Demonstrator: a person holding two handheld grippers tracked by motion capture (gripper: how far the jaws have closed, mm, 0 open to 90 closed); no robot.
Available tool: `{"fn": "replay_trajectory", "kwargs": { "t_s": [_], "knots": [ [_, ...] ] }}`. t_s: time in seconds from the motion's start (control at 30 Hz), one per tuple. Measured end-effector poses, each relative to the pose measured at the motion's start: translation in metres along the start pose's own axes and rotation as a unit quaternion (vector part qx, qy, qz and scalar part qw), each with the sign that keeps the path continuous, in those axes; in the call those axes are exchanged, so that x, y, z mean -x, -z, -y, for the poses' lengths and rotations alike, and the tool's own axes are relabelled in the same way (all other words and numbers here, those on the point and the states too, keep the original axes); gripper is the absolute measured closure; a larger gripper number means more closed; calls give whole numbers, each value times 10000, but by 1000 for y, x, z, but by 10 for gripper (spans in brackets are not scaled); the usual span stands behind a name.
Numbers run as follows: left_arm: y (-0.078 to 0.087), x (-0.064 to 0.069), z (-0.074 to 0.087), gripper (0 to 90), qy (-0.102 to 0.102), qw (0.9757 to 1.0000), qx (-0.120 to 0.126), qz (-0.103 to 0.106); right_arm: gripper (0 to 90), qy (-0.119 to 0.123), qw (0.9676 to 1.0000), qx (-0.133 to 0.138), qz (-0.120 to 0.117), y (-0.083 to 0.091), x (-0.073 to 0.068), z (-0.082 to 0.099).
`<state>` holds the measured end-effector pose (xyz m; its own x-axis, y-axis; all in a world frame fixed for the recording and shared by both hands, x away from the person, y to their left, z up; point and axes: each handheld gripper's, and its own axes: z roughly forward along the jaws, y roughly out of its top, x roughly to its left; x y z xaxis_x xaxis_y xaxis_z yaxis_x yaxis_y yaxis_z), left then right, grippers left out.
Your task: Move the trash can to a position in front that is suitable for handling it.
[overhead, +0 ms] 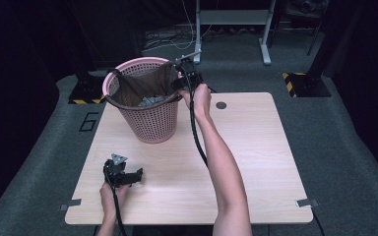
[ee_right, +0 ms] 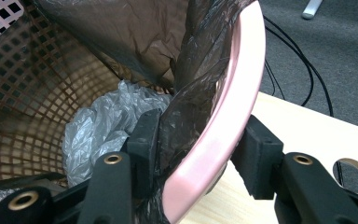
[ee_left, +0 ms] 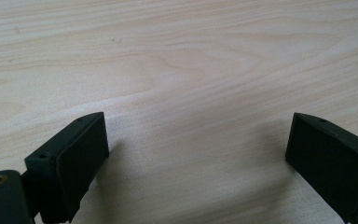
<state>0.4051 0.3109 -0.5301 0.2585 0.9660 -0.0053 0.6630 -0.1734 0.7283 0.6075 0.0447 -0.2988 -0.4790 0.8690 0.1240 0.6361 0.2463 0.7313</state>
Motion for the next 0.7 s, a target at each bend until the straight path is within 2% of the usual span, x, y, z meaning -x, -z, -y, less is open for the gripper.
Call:
{"fn": "replay_trajectory", "kwargs": {
  "t_s": [0.33, 0.7],
  "knots": [
    [0, 0, 0, 57, 20, 10000, -1, -15, 542, 9, 10000, 55, -59, 14, 9, 13],
    [0, 0, 0, 57, 39, 10000, -10, -17, 542, -1, 9999, 55, -100, 40, 21, 35]
  ]
}}
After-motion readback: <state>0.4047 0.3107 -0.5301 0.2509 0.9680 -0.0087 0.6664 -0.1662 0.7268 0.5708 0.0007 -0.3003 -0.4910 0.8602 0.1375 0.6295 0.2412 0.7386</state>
